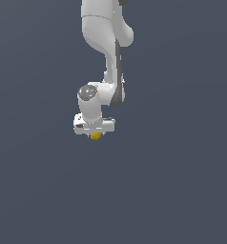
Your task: Pick up the object and move it to a goal position.
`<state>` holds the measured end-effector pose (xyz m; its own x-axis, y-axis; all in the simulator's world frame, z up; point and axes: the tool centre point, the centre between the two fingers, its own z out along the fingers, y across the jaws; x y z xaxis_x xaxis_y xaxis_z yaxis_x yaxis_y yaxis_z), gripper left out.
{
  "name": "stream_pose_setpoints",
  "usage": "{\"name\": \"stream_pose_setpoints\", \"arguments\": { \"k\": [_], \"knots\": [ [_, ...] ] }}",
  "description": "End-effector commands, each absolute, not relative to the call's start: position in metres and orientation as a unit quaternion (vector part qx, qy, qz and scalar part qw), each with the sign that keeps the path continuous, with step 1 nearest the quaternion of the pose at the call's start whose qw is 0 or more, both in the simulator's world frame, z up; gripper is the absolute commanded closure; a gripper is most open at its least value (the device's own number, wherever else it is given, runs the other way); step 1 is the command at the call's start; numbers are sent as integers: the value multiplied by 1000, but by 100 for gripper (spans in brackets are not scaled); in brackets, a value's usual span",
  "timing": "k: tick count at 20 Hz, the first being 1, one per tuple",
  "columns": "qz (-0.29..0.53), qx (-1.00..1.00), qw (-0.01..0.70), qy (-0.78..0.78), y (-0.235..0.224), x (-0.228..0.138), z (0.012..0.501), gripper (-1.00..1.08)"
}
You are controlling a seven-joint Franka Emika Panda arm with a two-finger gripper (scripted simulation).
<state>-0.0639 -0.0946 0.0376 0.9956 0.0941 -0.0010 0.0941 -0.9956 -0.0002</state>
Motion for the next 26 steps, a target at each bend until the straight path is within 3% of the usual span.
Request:
{"name": "stream_pose_setpoints", "arguments": {
  "k": [1, 17, 26],
  "knots": [
    [0, -999, 0, -47, -97, -67, 46, 108],
    [0, -999, 0, -47, -122, -113, 144, 108],
    [0, -999, 0, -47, -130, -125, 175, 108]
  ]
}}
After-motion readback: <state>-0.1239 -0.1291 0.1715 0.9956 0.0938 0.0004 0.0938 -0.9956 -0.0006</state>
